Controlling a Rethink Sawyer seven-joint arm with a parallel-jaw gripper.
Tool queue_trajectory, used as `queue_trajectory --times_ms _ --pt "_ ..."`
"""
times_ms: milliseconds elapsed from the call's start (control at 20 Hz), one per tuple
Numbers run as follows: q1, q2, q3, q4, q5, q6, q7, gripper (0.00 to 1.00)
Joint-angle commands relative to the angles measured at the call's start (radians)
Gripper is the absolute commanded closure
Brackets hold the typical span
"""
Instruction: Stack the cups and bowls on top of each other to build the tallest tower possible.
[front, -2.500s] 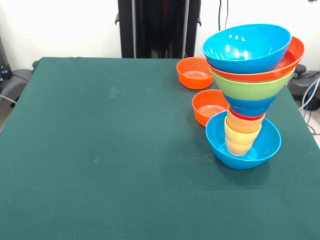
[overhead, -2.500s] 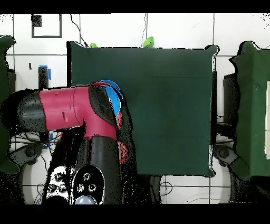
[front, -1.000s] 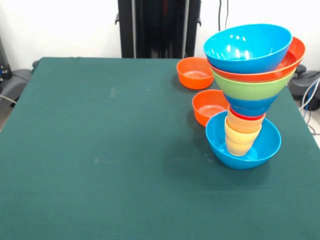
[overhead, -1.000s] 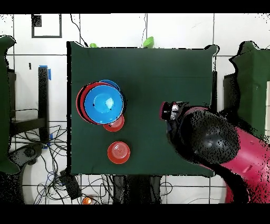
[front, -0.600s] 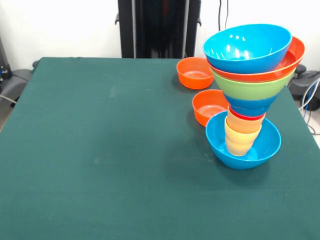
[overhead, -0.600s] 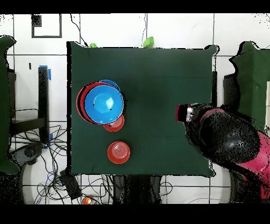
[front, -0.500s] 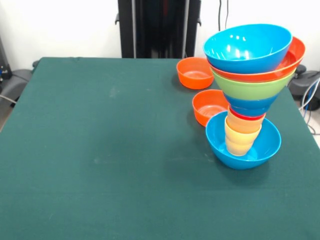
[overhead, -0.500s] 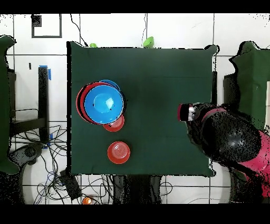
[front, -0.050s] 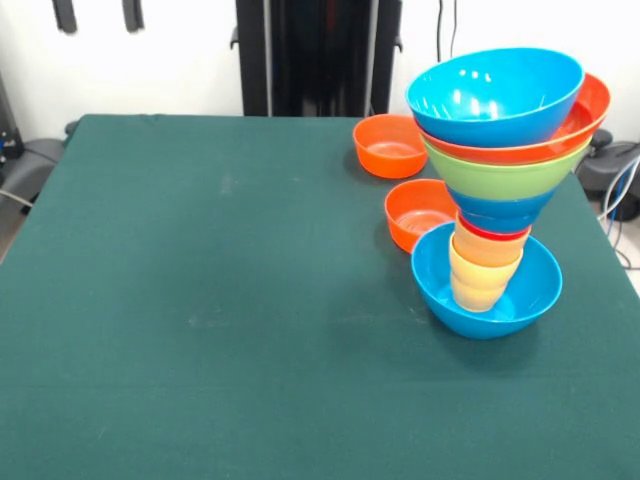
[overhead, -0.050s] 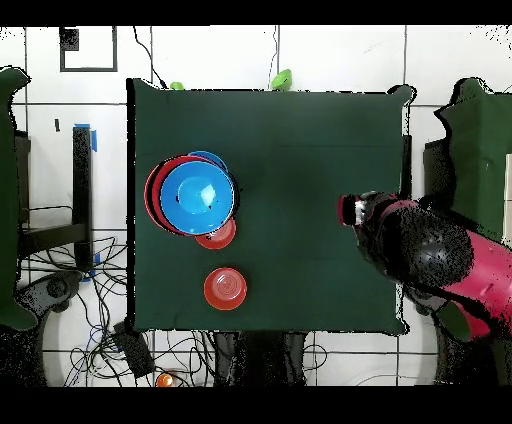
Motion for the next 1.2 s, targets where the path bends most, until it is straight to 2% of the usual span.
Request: queue_trajectory --times_ms 50,250,550,1200 --pt "-0.008 0.171 0.138 -0.017 -0.152 -0.028 -0.228 0.00" --pt "-0.003 0.250 0.150 -0.076 -0.220 -0.032 -0.218 0.00" --pt "-0.008 0.318 0.168 -0.136 -0.295 -0.011 -0.211 0.00" --pt "0.008 0.384 0.192 -0.203 -0.408 -0.020 -0.169 0.00"
